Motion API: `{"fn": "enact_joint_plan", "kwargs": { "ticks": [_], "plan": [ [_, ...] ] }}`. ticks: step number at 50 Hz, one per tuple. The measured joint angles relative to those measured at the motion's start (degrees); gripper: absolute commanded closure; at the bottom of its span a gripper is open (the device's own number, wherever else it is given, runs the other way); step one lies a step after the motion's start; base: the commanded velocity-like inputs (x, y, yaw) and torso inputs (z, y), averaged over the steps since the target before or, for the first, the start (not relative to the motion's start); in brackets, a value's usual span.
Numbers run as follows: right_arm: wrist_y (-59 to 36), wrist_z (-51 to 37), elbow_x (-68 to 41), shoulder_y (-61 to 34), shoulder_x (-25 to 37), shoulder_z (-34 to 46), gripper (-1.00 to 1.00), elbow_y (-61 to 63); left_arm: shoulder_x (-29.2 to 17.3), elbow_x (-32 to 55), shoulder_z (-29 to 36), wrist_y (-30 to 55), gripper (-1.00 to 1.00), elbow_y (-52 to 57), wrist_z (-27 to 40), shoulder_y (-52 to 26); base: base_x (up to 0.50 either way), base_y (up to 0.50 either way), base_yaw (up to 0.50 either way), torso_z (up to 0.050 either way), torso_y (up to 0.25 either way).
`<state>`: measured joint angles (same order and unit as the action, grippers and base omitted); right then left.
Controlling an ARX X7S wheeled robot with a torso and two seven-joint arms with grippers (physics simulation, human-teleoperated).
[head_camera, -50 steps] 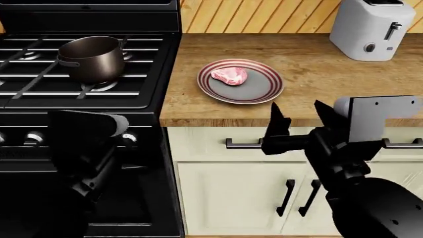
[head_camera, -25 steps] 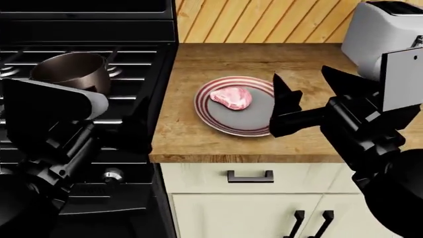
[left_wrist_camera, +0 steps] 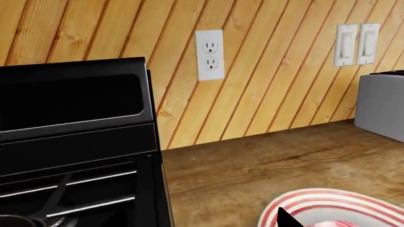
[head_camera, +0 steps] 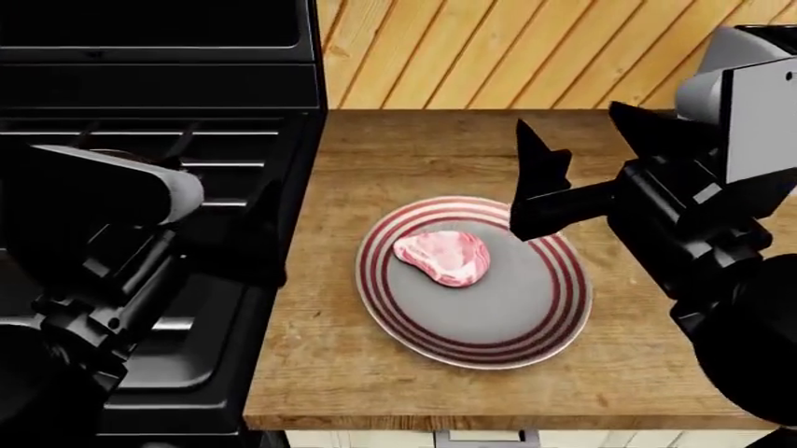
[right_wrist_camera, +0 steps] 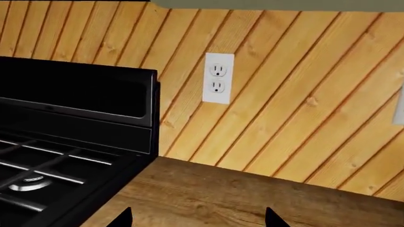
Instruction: Frozen meat rests on a plate on the counter. Retrieve the meat and place it in a pot on a burner. Then turn the burner on.
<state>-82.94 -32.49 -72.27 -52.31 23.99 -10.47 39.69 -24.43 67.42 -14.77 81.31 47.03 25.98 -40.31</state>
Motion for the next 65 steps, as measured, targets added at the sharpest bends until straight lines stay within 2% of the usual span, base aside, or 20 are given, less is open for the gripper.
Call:
{"fn": "enact_joint_plan", "kwargs": {
  "ticks": [12,25,35,48,65],
  "plan": [
    [2.23,9.15,8.38,-9.50,2.79,11.87,-1.00,-15.19,-0.96,-10.47,8.87,-9.85,-1.00,-4.53,-6.51,-0.48,0.00,0.00,0.00,0.000,0.000],
    [10.97,30.20,22.46,-23.59,4.73,33.88,-1.00,-40.39,0.22,-20.34,17.50,-19.54,-1.00,-13.06,-12.28,-5.38,0.00,0.00,0.00,0.000,0.000],
    [16.02,44.31,29.38,-29.96,4.97,47.64,-1.00,-50.94,1.18,-25.55,22.12,-25.24,-1.00,-20.34,-15.97,-8.48,0.00,0.00,0.00,0.000,0.000],
    [19.35,54.60,32.54,-32.30,6.32,57.00,-1.00,-52.48,1.52,-27.93,24.68,-27.96,-1.00,-23.76,-17.74,-9.91,0.00,0.00,0.00,0.000,0.000],
    [21.10,61.91,30.23,-31.21,8.66,60.70,-1.00,-45.43,0.83,-27.62,24.80,-27.97,-1.00,-22.87,-17.60,-9.77,0.00,0.00,0.00,0.000,0.000]
  ]
}}
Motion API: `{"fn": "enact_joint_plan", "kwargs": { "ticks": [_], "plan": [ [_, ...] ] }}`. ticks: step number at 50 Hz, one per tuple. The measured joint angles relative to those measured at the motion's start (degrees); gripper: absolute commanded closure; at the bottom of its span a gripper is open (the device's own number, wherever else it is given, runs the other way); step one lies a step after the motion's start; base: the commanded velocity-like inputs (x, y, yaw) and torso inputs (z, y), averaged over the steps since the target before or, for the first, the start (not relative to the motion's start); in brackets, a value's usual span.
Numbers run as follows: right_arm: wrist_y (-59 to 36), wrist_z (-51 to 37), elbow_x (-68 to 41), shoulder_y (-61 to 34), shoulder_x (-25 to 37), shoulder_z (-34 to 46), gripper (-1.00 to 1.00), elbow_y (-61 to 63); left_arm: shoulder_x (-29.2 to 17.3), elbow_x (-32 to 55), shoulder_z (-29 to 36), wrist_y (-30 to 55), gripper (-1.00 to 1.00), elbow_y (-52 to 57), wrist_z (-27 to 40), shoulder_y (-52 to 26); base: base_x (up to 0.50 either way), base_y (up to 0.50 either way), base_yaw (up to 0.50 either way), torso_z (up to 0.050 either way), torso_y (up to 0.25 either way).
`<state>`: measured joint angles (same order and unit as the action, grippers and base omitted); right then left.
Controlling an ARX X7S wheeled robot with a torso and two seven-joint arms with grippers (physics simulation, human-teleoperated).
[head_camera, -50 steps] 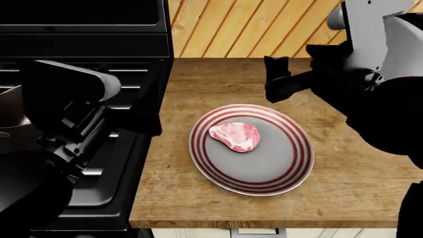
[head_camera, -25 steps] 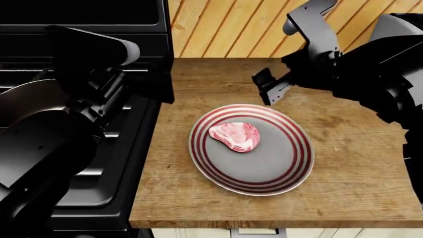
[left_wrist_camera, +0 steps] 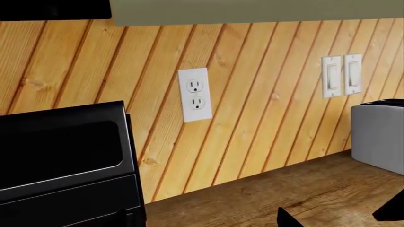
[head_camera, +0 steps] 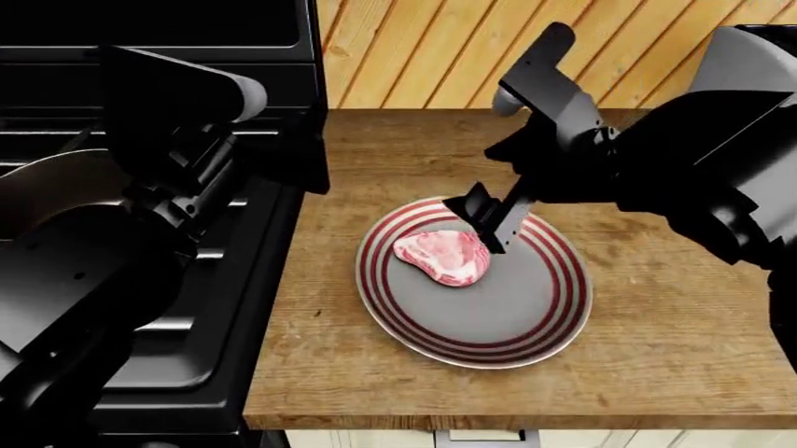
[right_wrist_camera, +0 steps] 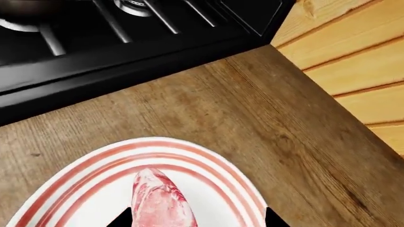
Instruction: Frozen meat rests on a plate on the counter. Retrieve the meat and place it in a pot on a burner. Then turn the burner on.
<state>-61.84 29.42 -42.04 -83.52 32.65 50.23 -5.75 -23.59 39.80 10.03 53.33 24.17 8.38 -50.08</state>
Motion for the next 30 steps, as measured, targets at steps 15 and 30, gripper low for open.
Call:
{"fn": "enact_joint_plan", "kwargs": {
  "ticks": [15,30],
  "plan": [
    [0.73,2.88,-2.30,1.63,0.79,0.72,-1.00,3.50,-0.21,0.83,-0.03,0.64,-1.00,0.55,0.37,-0.03,0.00,0.00,0.00,0.000,0.000],
    [1.91,3.60,-2.49,3.28,0.79,1.29,-1.00,2.86,-0.25,1.43,0.22,1.06,-1.00,0.72,0.66,-0.07,0.00,0.00,0.00,0.000,0.000]
  ]
}}
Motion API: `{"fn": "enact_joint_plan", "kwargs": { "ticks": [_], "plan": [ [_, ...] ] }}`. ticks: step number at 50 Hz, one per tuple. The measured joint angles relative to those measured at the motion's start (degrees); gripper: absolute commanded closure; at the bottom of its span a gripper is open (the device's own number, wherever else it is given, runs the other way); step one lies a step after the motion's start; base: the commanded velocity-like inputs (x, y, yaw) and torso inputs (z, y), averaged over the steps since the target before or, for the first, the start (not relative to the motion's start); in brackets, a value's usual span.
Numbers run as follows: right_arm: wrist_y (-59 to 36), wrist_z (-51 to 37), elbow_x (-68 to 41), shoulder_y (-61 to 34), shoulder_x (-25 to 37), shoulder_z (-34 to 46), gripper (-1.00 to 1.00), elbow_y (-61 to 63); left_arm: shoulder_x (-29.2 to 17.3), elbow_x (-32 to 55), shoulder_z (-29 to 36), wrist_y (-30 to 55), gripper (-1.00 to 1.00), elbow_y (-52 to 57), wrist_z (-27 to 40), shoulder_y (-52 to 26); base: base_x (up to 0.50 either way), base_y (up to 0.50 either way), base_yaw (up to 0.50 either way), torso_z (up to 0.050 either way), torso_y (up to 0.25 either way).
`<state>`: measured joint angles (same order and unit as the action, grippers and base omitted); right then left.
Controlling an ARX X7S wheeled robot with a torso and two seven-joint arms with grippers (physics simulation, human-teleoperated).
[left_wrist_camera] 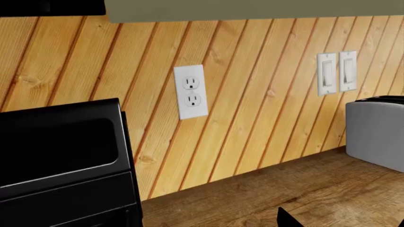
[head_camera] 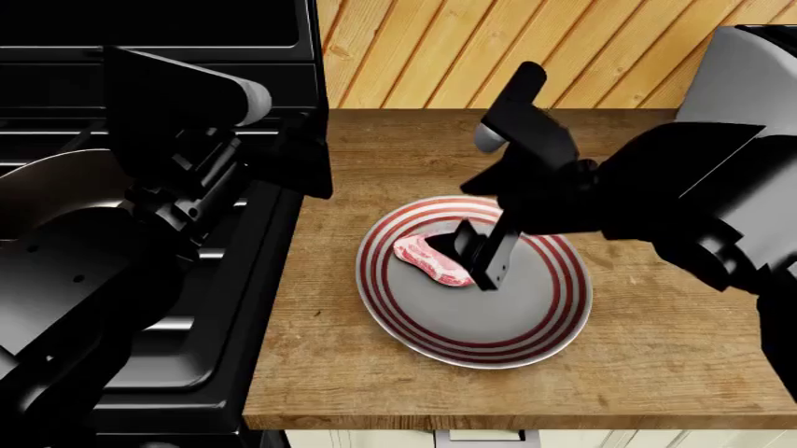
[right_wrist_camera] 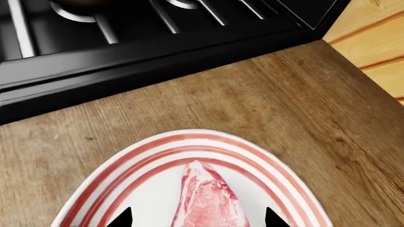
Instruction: Frozen meat rests on a plate on the counter. Retrieve the meat and place it in a pot on a burner. Then turn the burner on.
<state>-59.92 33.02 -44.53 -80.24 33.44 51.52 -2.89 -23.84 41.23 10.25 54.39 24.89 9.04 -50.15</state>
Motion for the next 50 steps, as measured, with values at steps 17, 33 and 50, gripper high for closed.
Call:
{"fn": "enact_joint_plan", "kwargs": {
  "ticks": [17,33,50],
  "plan": [
    [2.53,1.34,1.17,1.81,-0.62,1.43,-1.00,-2.97,-0.15,0.44,0.17,0.25,-1.00,-0.25,0.32,0.05,0.00,0.00,0.00,0.000,0.000],
    [4.51,1.99,2.57,2.80,-1.18,2.60,-1.00,-5.74,-0.16,0.34,0.63,-0.23,-1.00,-1.06,0.26,0.18,0.00,0.00,0.00,0.000,0.000],
    [6.07,2.57,3.81,3.44,-2.07,3.74,-1.00,-8.63,-0.18,0.29,1.06,-0.75,-1.00,-1.80,0.18,0.28,0.00,0.00,0.00,0.000,0.000]
  ]
}}
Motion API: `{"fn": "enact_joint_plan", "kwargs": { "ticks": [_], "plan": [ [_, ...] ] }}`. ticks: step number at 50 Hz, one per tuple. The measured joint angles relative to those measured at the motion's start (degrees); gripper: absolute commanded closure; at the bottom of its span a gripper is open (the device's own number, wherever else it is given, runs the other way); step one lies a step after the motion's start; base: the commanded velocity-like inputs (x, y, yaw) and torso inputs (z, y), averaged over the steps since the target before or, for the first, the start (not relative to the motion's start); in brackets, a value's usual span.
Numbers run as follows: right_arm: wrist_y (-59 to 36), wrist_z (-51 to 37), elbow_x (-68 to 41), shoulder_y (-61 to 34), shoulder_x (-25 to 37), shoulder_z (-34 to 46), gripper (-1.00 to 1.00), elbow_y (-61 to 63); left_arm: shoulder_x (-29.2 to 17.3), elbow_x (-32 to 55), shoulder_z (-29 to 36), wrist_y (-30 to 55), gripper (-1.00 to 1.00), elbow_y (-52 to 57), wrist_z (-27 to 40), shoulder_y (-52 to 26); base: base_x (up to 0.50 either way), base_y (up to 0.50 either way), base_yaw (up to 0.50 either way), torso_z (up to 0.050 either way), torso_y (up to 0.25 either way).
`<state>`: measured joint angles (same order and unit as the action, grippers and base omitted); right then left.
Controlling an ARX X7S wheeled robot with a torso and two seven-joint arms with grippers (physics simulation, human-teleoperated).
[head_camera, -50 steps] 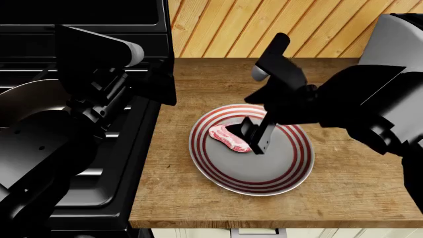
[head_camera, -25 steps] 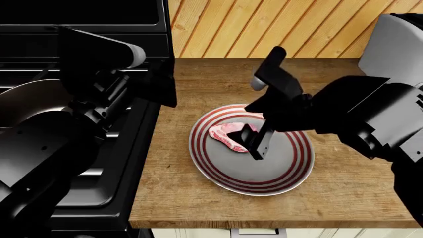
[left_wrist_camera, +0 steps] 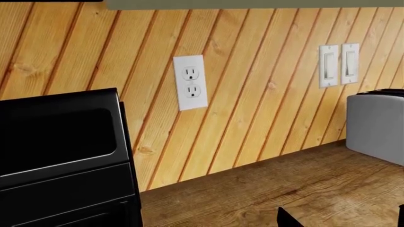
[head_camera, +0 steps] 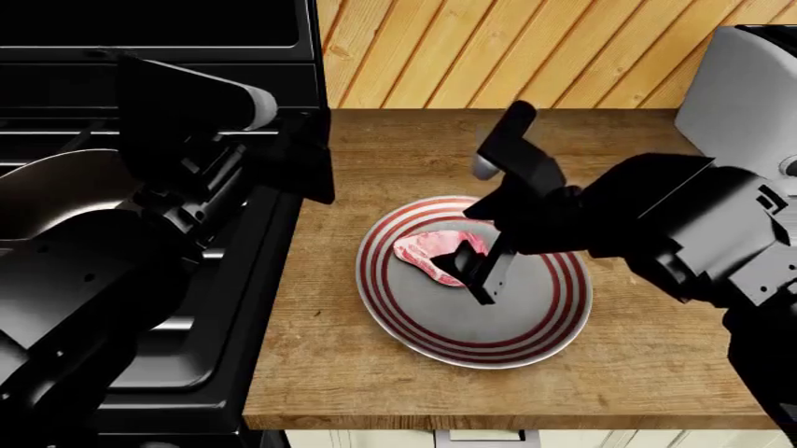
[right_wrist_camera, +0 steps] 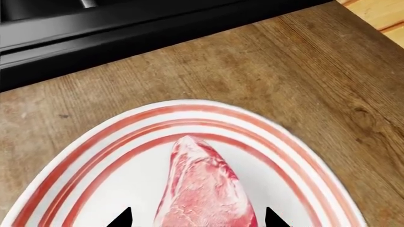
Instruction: Frozen meat rests on a plate on the counter. Retrieve the meat and place it in a pot on a burner. Then turn the burner on.
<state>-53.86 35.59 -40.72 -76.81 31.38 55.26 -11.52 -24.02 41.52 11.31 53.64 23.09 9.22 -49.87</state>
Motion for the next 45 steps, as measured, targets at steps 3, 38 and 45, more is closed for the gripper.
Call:
{"fn": "enact_joint_plan", "kwargs": {
  "ticks": [3,38,45],
  "plan": [
    [0.26,0.12,0.22,0.10,-0.19,0.22,-1.00,-0.57,-0.01,0.02,0.05,-0.07,-1.00,-0.09,0.01,0.04,0.00,0.00,0.00,0.000,0.000],
    [1.67,0.74,1.30,0.92,-1.24,1.61,-1.00,-3.64,-0.09,0.59,0.28,-0.36,-1.00,-0.51,0.61,0.36,0.00,0.00,0.00,0.000,0.000],
    [1.85,0.90,1.42,0.99,-1.35,1.84,-1.00,-4.03,-0.13,0.59,0.35,-0.62,-1.00,-0.80,0.58,0.40,0.00,0.00,0.00,0.000,0.000]
  ]
}}
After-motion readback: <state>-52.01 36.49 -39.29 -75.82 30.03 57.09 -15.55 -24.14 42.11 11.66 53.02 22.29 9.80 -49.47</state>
